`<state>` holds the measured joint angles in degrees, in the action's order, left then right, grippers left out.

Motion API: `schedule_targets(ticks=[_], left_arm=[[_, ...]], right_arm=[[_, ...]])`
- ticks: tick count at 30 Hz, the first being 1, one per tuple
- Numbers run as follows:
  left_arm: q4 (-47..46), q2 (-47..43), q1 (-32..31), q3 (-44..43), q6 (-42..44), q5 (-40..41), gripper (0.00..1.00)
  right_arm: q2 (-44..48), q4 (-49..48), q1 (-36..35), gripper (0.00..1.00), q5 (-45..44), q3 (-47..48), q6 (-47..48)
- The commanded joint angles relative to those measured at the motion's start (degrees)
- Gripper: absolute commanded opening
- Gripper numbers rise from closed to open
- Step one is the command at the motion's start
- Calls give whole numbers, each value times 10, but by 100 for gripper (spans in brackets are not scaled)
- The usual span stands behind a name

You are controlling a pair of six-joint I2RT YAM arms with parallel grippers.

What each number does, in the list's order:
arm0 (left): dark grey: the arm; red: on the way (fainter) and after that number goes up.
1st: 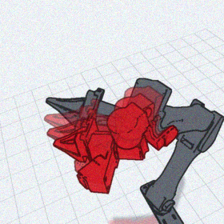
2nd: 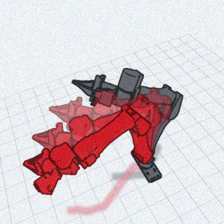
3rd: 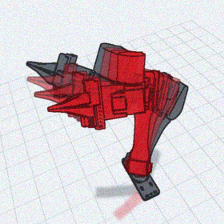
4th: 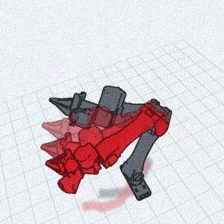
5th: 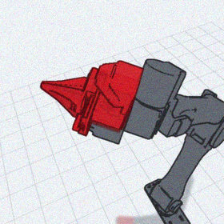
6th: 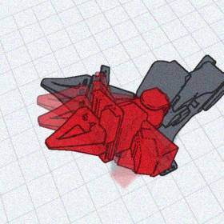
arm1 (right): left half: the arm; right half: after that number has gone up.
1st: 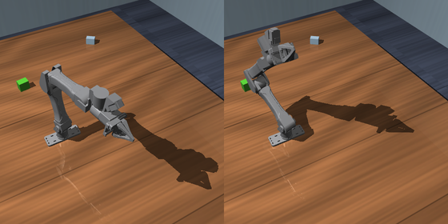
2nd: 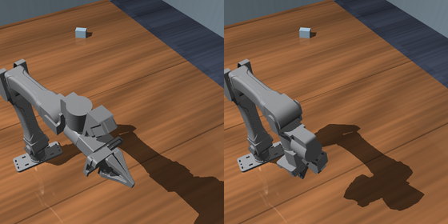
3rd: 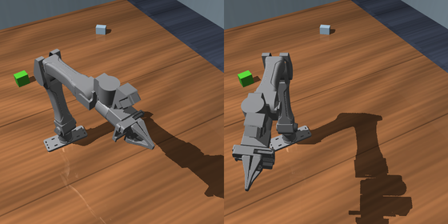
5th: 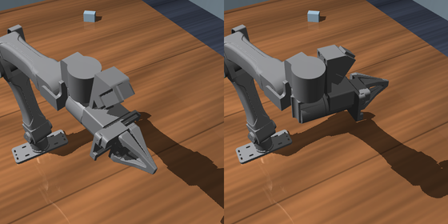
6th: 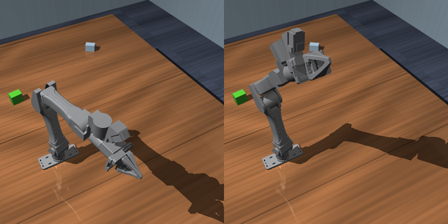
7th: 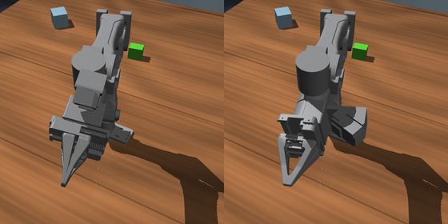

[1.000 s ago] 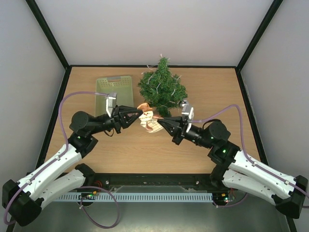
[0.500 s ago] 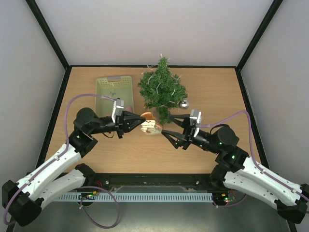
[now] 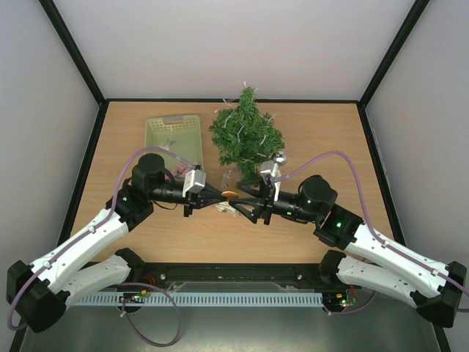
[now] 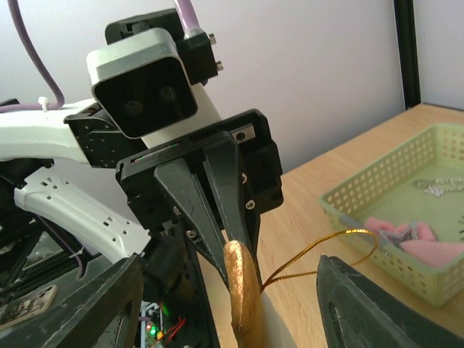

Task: Decorate the small christmas tree
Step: Hang the decoration item on the Christmas tree.

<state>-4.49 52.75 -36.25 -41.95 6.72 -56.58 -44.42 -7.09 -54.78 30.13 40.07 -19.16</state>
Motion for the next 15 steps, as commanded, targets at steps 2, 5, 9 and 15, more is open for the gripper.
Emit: schedule_targets(ticks=[2,5,9,15], left_arm=[[-14,5,-10,-18,40,-7,2],[-17,3,-15,-18,38,7,2],[-26,-1,-19,-17,29,34,2],[-78,-20,-21,0,-13,54,3]], right_arm=[[3,20,-3,64,4,-4,-1],[1,28,-3,67,-21,-5,-6],[3,53,-2,69,-65,-2,-5],[5,57,-3,51,-54,-10,-2]])
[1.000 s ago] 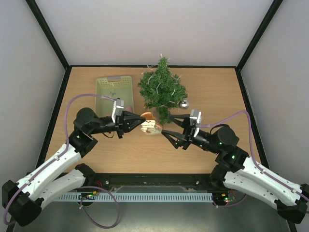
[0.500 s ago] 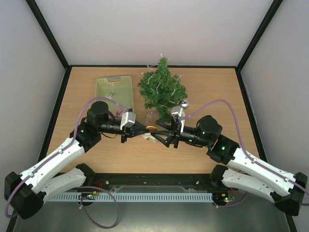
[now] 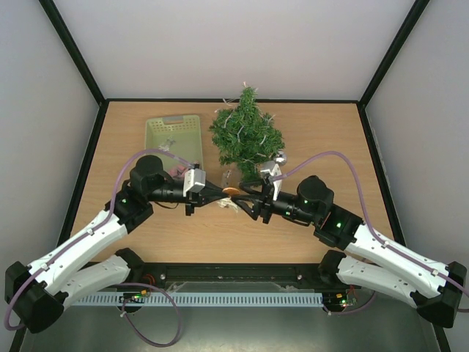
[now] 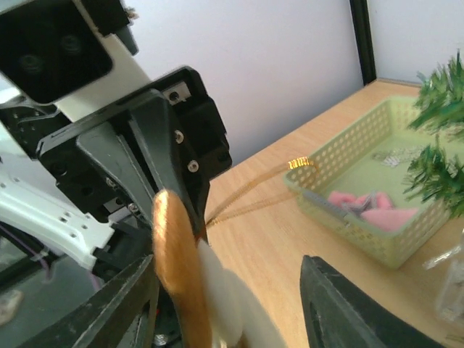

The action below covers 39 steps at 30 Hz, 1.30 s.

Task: Decorate the small christmas tree
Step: Hang the decoration item on the Christmas tree.

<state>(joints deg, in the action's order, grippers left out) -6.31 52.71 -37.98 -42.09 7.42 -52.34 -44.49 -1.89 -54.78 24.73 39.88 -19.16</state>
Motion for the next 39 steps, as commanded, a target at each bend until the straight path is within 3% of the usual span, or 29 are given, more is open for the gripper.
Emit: schedule_targets(ticks=[1,3,9,12,13,19,20,25,31,39], left_arm=[[-69,-21,-3,3,-25,9,2],[-79,-21,-5,7,-33,5,3],[-102,-23,-15,15,-54,3,2],[-112,-27,-21,19,-65,2,2],[-114,-29,-22,20,-69,4,3],[-94,-43,-23,3,-196,82,54],[-87,-42,-22,0,-216,88,58],[-88,-15,-22,-8,-318,81,65],[-188,-23,-22,30,-422,63,67],[-90,-15,-16,-2,-371,107,57]], right_arm=[[5,-4,-3,46,10,-10,-5],[3,-23,-3,40,26,-16,-9],[-7,-43,-2,32,45,-19,4],[-12,-46,-3,5,58,-18,20],[-12,-44,-3,2,60,-19,26],[32,-18,-3,2,34,-39,162],[42,-17,-3,2,25,-44,186],[48,16,-3,2,4,-41,268],[28,45,-3,2,-20,-22,305],[16,34,-4,2,-28,-17,296]])
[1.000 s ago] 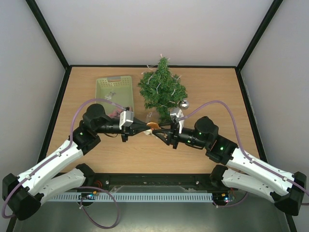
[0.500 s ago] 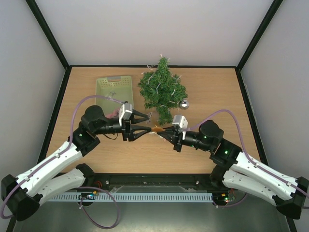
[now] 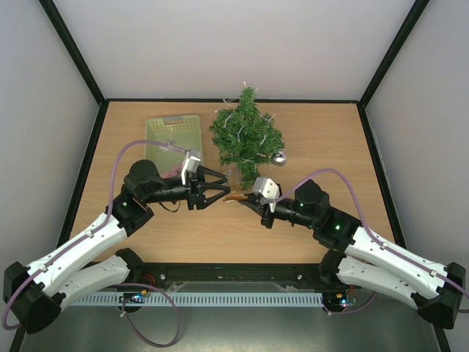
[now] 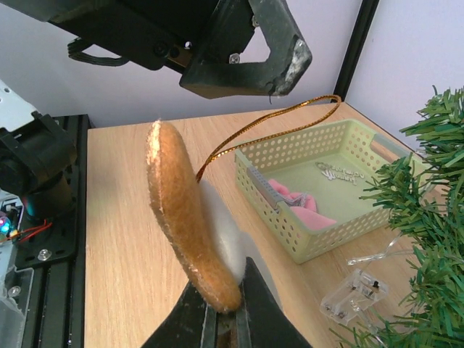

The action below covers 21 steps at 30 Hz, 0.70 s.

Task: Decorate the small christmas tree
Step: Hang the decoration item on the Christmas tree.

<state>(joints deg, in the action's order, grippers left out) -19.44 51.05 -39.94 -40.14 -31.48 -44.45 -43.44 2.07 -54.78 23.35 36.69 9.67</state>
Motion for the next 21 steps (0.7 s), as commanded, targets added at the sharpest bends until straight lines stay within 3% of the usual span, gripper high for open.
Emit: schedule_targets(ticks=[1,7,11,18,21], left_arm=[[54,2,6,-24,21,42,55],[64,-6,23,-21,-26,90,57],[1,-13,25,0,-83,79,56],[-29,17,25,1,-129,56,42],[-12,32,25,-7,-125,54,42]], right_arm=[[7,-7,-4,2,-17,14,8],[13,-7,-6,2,-28,12,13],[7,-9,-7,2,-33,16,20],[-5,-18,-6,2,-30,21,23],[-7,-20,-6,2,-30,20,23]])
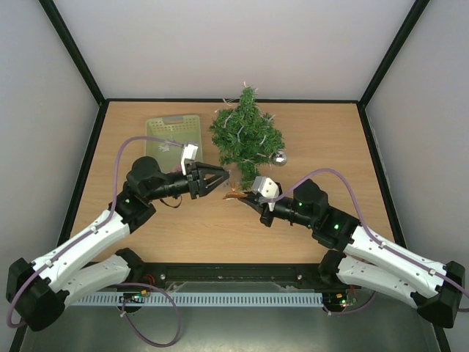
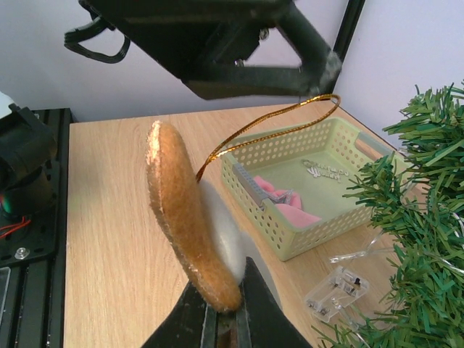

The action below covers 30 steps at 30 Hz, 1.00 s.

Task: Decorate the small christmas tree
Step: Hang the decoration item on the Christmas tree.

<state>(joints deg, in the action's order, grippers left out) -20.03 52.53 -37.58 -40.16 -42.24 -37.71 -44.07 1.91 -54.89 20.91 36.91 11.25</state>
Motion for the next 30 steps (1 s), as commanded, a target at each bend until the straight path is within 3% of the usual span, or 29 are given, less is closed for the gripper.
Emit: schedule_targets(ticks=[1,8,14,18,21,23,28,30], left_arm=[[-5,21,1,-7,-15,-14,42],[-5,24,1,-3,-9,-7,47],[-37,27,1,1,-21,-26,25],[-37,25,1,2,-16,-27,18],[-9,26,1,-4,3,-10,19],[15,27,1,-9,15,4,27],[-4,28,1,1,2,-2,36],[-3,28,1,-3,0,-8,35]], right_arm=[[-1,-19,-5,2,-6,19,7],[-3,-20,-5,2,-13,21,0],[-2,-24,-6,2,-16,22,-3],[-4,-19,-6,2,-21,24,-9],[-4,-21,-6,2,-22,22,-12],[-4,-21,-6,2,-22,21,-14],[-7,-26,-6,2,-20,22,-13],[-9,-28,-6,2,-20,23,-12]])
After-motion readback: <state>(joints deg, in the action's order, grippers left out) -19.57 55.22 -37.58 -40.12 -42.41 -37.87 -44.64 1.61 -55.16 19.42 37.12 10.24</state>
